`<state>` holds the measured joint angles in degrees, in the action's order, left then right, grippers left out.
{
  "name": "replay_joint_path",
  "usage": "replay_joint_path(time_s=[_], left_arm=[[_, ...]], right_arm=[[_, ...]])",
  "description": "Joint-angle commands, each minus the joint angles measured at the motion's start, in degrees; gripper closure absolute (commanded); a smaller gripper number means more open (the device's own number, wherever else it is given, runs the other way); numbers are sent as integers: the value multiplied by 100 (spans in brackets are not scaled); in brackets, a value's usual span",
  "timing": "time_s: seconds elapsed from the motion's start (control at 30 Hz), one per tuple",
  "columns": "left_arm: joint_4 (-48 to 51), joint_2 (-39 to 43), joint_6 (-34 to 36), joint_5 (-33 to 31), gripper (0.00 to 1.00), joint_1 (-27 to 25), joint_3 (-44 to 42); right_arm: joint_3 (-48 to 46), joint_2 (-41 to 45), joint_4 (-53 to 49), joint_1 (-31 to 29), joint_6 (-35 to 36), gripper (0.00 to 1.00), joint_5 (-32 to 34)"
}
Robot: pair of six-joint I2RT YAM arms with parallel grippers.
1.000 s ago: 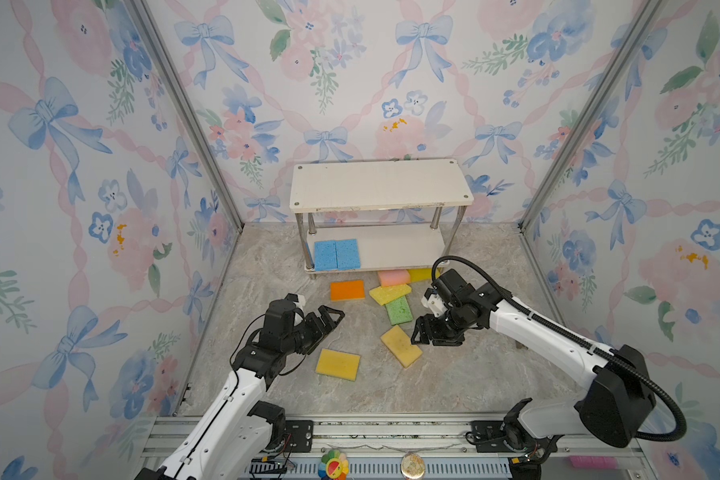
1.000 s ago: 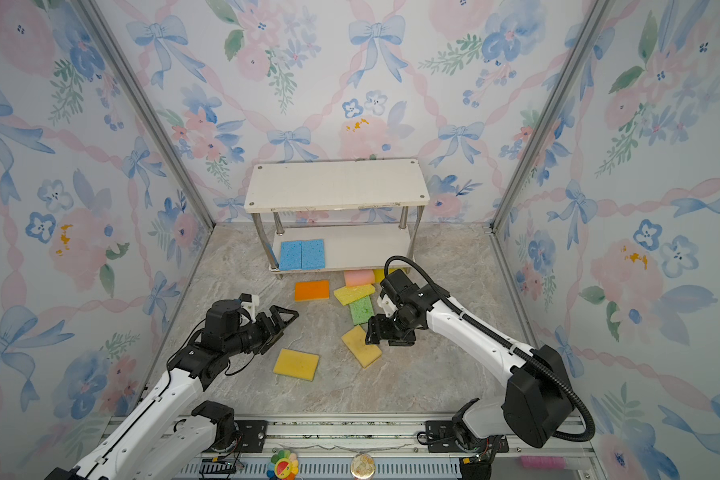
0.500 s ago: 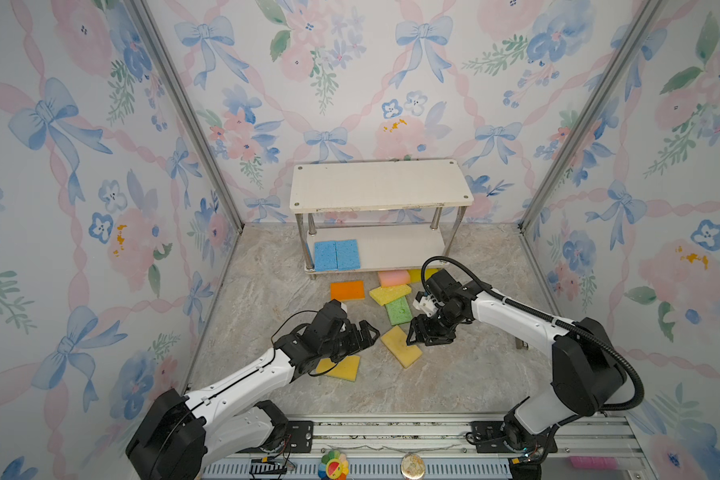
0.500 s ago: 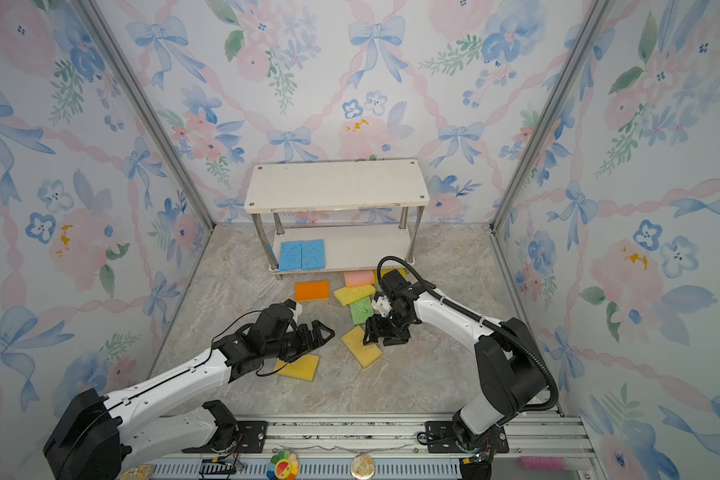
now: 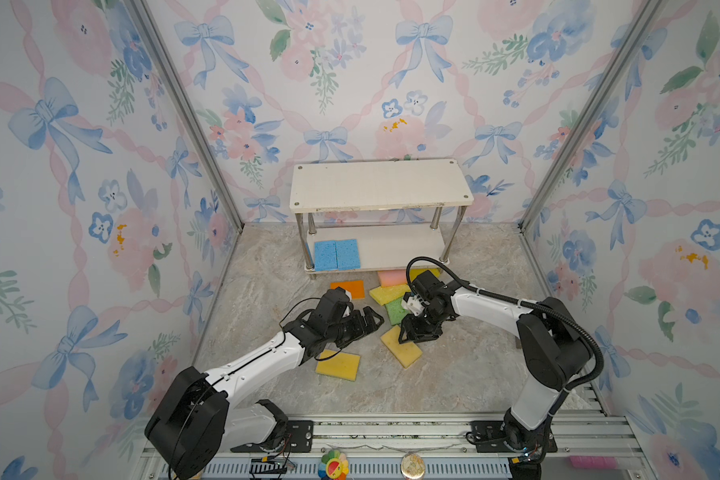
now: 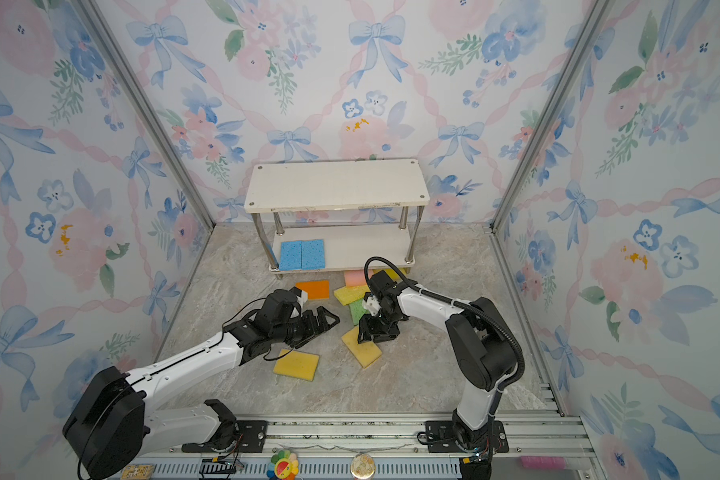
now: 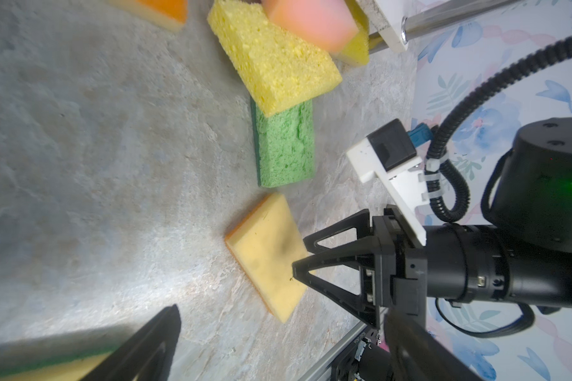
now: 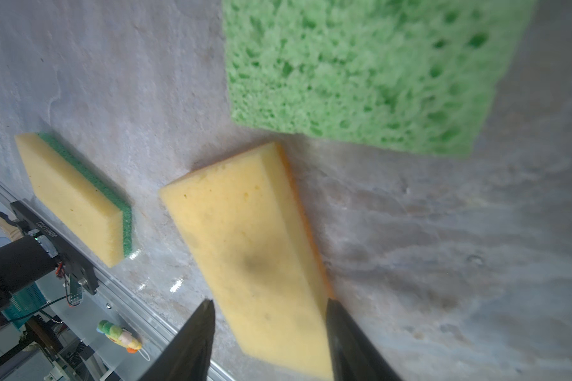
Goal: Place and organize the cleaning sponges onto the shelf
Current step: 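Lower the right gripper onto the yellow scrub sponge and grasp it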
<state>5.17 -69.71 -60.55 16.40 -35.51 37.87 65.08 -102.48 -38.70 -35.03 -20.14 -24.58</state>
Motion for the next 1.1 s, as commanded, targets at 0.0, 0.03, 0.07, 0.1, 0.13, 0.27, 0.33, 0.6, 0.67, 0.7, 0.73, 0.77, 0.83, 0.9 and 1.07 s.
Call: replay_joint_path(time_s=[0.0,0.03,0.07,0.1,0.13,0.27,0.33,0.6,0.67,0.7,0.73,0.77,0.83,0.9,1.07], left_arm=[[-37,207,272,291,2,278,-140],[-44,258,265,287,2,328,-193],[-44,310,277,253,2,358,-239],[-44,361,310,210,2,372,-288],[-45,379,332,191,2,390,-328],[-121,391,364,204,2,413,-461],[-148,367,393,205,2,413,-476],[-513,232,274,266,2,400,-473],[-671,154,247,301,2,395,-445],[-771,107,222,312,2,381,-426],[-850,76,198,319,2,381,-426],[-926,26,164,324,2,378,-413],[-1069,-58,111,324,2,356,-404],[-1187,-146,71,320,2,320,-396],[-1568,-288,-100,352,2,260,-405]], right_arm=[[224,-205,46,-131,-28,50,214],[220,-249,58,-128,-62,52,225],[216,-278,77,-132,-89,53,225],[207,-298,87,-136,-112,54,225],[211,-307,78,-144,-117,55,240],[233,-343,-18,-154,-78,61,343],[218,-361,-50,-154,-78,67,388],[22,-13,71,-161,-437,90,481],[-113,156,200,-157,-634,94,476],[-182,244,262,-156,-727,96,459],[-221,297,301,-154,-785,97,447],[-248,357,315,-147,-829,98,413],[-242,428,289,-129,-847,98,351],[-200,493,213,-84,-780,99,319],[-59,711,-22,206,-616,99,101]])
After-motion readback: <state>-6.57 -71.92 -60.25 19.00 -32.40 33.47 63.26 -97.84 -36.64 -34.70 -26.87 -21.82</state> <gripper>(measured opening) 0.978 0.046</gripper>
